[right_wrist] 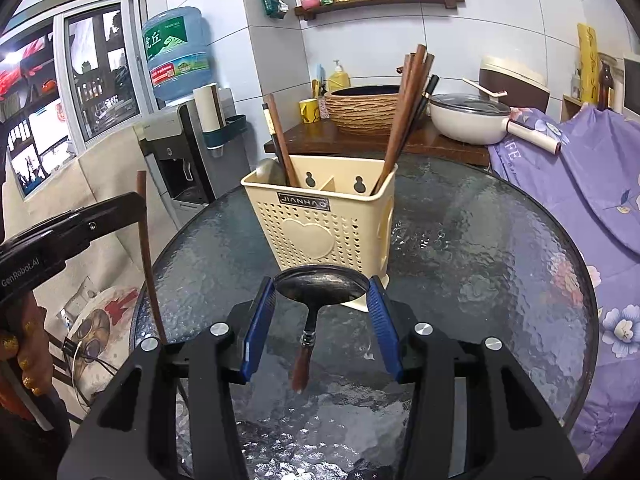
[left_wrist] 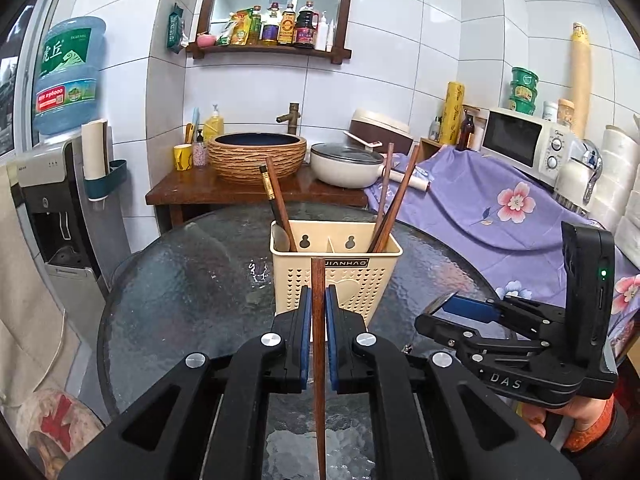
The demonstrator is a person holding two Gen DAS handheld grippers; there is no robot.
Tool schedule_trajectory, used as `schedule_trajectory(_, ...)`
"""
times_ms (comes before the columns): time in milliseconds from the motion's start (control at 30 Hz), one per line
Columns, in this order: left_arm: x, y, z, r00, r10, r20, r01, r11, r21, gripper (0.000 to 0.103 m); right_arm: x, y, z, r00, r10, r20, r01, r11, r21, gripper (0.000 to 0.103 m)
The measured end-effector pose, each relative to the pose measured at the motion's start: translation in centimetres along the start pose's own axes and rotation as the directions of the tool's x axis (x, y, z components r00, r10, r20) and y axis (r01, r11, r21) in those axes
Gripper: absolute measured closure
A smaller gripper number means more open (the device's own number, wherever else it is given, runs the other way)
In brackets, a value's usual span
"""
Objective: Organize utensils
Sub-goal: 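Lift the steel spoon and wooden chopstick and carry both over the holder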
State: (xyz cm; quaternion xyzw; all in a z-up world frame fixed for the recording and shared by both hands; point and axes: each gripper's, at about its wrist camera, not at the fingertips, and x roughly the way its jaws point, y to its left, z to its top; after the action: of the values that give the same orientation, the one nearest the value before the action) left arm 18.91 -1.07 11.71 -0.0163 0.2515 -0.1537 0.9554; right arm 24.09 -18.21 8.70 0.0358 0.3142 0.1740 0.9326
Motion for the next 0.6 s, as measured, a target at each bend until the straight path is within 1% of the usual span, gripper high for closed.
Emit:
schedule_trajectory(200, -0.9, -0.3, 0.4, 1.000, -0.017, 0.023, 0.017, 1.000, 0.003, 0.096, -0.6, 0.2, 0.8, 1.000, 0.002, 0.013, -0.002, 1.000, -0.010, 0.055)
schedule_trajectory(367, -1.7, -0.3, 1.5, 0.998, -0.030, 0.048, 0.029, 0.999, 0.014, 0.096, -1.3, 0.1, 2.3, 0.999, 0.029, 0.020, -0.029, 1.000, -0.008, 0.055)
schedule_trajectory(467, -2.4, -0.4, 2.8, 0.997, -0.042, 0.069, 0.040, 0.999, 0.023, 0.096, -1.8, -0.1, 4.0, 0.998, 0.046, 0.032, -0.046, 0.999, -0.005, 0.055)
schedule_trajectory(600, -3.1, -0.4, 6.2, 0.992, -0.051, 0.111, 0.048, 0.998, 0.027, 0.096, -2.6, -0.5, 6.9, 0.997, 0.044, 0.064, -0.043, 0.999, -0.015, 0.055)
